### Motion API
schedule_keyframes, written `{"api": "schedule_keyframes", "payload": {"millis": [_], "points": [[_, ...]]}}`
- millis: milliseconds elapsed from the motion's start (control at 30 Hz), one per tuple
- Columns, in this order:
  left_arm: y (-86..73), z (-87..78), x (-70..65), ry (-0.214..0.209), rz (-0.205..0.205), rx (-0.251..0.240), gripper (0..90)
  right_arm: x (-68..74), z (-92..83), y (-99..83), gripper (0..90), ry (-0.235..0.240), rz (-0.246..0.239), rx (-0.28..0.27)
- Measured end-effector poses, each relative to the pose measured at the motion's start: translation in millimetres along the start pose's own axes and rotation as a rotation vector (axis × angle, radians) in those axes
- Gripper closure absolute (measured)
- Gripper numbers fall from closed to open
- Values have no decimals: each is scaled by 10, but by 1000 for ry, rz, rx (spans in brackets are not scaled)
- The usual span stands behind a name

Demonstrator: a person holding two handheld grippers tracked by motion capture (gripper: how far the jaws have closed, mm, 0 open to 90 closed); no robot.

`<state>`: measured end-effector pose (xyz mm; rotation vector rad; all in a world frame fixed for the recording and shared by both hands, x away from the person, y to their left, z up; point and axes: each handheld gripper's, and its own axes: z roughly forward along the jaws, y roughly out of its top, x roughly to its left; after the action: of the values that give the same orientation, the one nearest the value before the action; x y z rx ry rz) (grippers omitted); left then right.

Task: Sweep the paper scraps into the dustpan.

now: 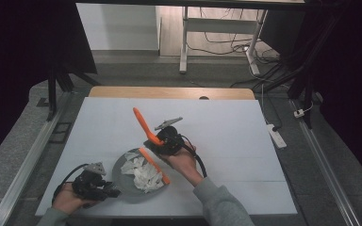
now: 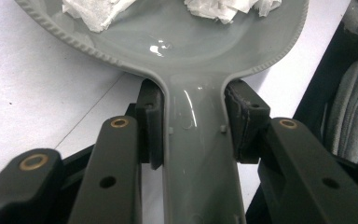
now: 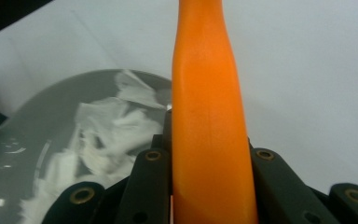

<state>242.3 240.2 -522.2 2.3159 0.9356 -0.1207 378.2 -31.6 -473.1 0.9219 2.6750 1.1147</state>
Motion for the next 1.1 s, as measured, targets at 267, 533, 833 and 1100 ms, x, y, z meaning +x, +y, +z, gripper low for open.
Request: {"api": "schedule_keyframes", "payload": {"millis": [267,533,833,1100], "points": [[4,6,-16,4,-4,-1,614,-75,-65,-246,767,-41,12,49],[18,21,-39,9,-14,-4,614,60,61,-406,768,-9,12,103],[29,40,-43,12,-22,-9,614,404,171,-249,768,65,-52,94],[22,36,-37,9,-23,-12,614,528,170,-132,768,80,-67,50]]}}
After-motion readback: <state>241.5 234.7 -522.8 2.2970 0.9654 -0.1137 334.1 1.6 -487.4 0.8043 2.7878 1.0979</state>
